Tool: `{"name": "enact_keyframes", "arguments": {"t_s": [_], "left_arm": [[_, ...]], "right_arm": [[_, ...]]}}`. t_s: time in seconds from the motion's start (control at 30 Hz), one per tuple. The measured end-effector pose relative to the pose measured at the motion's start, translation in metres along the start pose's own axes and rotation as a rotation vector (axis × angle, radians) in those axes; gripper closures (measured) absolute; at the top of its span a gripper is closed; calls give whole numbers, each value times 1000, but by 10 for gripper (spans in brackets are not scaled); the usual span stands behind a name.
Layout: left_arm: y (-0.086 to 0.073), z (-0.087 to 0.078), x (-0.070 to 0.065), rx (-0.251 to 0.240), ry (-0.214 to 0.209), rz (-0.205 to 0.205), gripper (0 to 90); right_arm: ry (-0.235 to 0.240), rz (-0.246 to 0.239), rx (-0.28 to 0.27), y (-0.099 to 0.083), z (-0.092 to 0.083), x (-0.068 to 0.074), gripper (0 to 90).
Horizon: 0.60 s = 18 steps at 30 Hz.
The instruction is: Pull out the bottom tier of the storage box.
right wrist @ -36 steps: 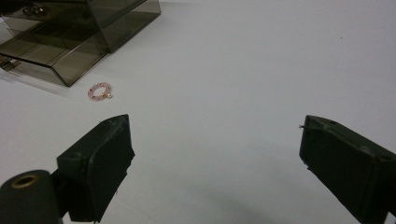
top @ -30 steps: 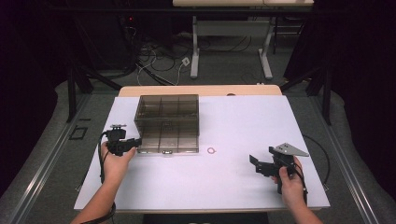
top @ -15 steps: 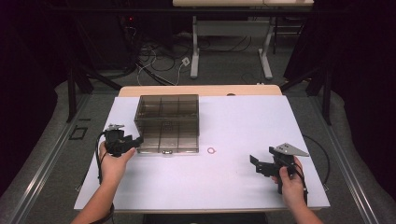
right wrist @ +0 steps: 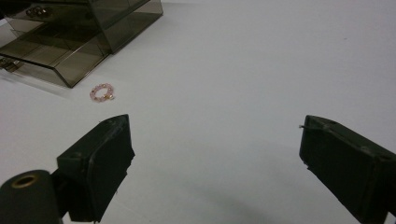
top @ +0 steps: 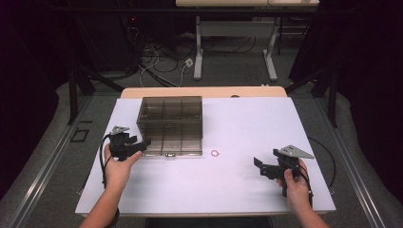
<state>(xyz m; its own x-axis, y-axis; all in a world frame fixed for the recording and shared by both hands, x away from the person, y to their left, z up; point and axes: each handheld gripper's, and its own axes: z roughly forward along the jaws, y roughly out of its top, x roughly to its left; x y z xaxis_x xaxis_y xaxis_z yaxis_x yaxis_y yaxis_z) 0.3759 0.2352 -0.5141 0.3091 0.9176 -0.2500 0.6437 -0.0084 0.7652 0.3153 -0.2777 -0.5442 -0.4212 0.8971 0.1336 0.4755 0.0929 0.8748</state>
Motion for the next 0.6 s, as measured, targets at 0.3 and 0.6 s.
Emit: {"name": "enact_keyframes", "arguments": {"t_s": [0.3,0.6], "left_arm": [[4,-1,-11,-8,-8,10,312],[6,1,-24,2,-26,34,204]], "right_arm": [[4,3,-3,1,0,1,92],[8,-5,-4,1,1,1,93]]}}
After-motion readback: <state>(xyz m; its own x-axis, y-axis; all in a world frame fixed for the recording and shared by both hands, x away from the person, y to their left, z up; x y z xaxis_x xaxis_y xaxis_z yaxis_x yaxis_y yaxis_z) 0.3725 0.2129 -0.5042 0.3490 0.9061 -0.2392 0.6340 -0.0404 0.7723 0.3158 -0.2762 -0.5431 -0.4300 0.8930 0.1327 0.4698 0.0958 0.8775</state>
